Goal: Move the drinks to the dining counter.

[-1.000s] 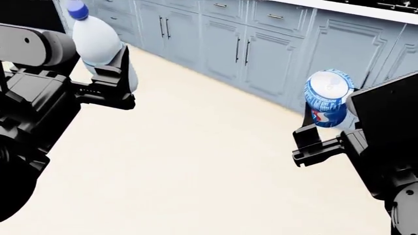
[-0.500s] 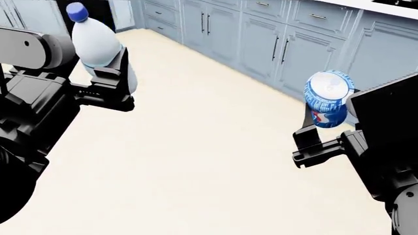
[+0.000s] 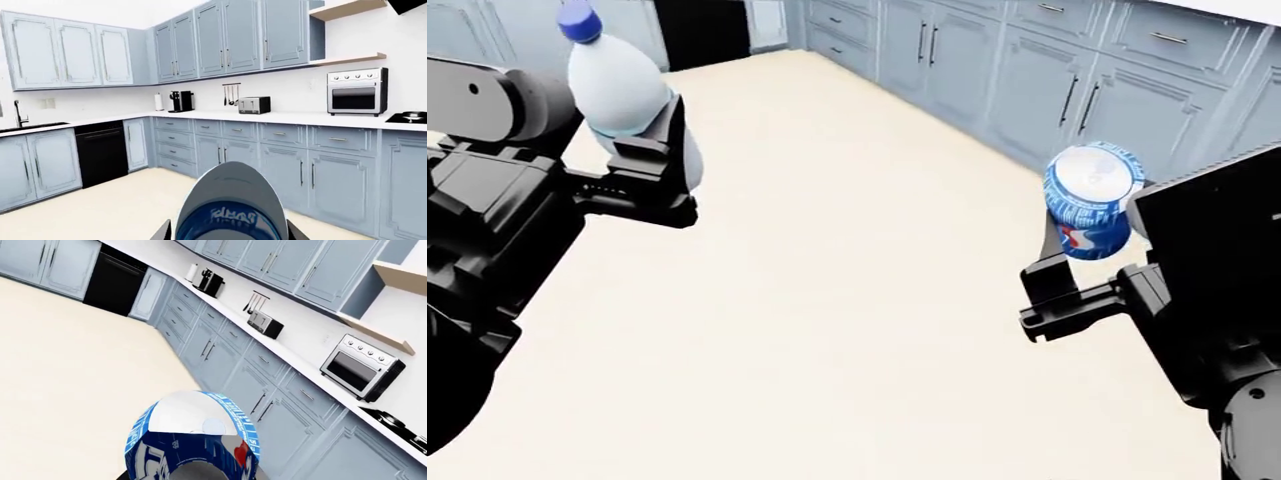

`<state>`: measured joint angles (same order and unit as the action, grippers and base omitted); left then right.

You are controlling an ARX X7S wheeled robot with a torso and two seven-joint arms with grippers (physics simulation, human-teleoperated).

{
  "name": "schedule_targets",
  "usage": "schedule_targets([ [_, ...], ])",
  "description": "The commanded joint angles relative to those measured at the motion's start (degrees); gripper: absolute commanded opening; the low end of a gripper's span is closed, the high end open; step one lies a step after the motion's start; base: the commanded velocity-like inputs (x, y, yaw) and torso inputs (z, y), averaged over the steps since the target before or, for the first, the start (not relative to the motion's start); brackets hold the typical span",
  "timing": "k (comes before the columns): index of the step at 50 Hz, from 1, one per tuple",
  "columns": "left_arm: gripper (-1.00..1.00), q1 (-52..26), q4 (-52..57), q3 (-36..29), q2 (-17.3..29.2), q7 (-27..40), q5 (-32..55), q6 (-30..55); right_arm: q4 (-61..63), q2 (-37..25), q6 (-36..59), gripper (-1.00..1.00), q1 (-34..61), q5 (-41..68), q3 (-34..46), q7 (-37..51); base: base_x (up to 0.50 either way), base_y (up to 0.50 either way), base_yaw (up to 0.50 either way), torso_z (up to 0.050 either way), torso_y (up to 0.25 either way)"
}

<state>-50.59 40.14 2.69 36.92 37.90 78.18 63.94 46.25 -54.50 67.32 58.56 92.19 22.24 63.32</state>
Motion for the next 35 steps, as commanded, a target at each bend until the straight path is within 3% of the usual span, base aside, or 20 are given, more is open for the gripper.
schedule_targets([
  [1,-1.0,0.0,0.1,0.4,0.3,0.3,-0.1,-0.8,0.0,0.0,0.5,-1.0,0.7,-0.5,0.2,0.3,-0.17,-0.26,0.5,0.0,0.0],
  [35,-1.0,-0.2,0.5,0.7,2.0,1.2,1.6,-1.3,-0.3,0.7,1.1,-1.0,3.7,1.1,2.2,1.4,-0.14,-0.28,0.5,0.0,0.0],
])
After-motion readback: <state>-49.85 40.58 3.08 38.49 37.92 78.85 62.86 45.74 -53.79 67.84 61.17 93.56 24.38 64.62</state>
